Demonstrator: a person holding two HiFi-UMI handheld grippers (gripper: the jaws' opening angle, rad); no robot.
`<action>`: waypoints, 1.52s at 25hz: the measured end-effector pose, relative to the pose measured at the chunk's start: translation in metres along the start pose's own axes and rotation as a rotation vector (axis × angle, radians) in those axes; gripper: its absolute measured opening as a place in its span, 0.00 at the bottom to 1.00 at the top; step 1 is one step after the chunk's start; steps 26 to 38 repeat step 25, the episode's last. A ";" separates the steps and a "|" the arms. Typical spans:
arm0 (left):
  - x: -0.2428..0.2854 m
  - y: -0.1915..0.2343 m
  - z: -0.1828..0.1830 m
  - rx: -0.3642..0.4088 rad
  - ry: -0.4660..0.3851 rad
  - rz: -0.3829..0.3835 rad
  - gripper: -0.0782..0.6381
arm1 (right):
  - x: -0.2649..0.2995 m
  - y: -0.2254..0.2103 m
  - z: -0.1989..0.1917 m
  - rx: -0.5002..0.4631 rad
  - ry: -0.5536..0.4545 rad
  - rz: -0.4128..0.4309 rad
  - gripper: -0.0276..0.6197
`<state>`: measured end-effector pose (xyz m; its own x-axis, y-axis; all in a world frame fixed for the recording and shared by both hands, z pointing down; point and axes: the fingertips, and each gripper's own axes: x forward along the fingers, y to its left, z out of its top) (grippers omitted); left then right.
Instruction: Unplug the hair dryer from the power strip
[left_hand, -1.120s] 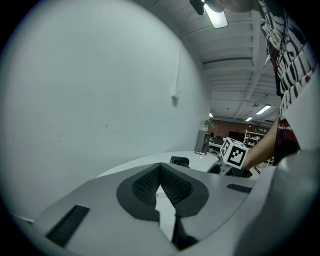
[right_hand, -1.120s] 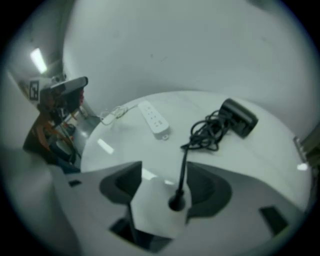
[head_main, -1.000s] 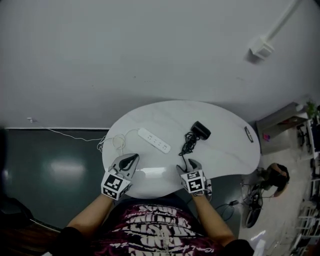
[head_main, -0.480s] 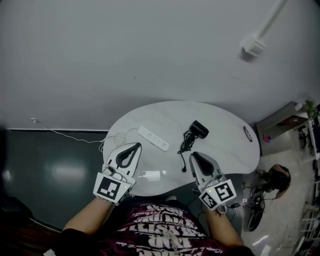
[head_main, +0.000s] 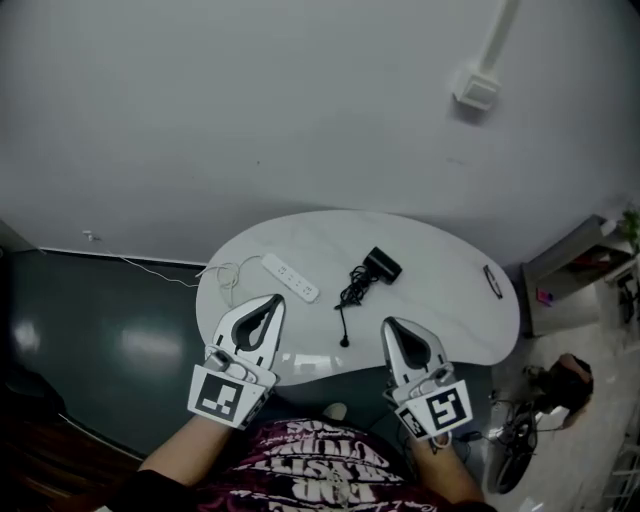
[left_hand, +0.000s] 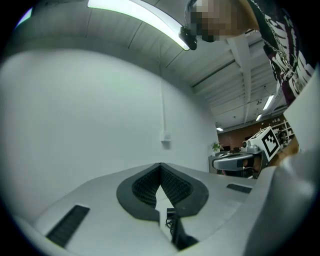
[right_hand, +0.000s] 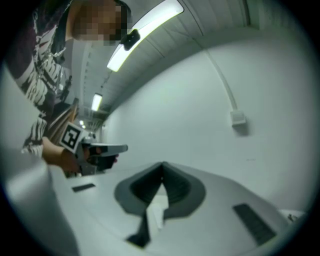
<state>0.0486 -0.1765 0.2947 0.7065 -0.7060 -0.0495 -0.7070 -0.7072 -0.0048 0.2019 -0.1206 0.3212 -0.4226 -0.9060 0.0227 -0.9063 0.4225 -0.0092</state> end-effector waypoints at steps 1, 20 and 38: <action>-0.005 -0.005 -0.003 0.019 0.018 0.019 0.13 | -0.003 -0.001 -0.002 -0.004 -0.002 0.015 0.09; -0.066 0.057 0.001 0.139 0.068 0.099 0.13 | 0.061 0.054 -0.003 -0.017 0.006 0.064 0.09; -0.072 0.105 -0.004 0.095 0.059 0.067 0.13 | 0.104 0.083 0.001 -0.007 0.023 0.025 0.09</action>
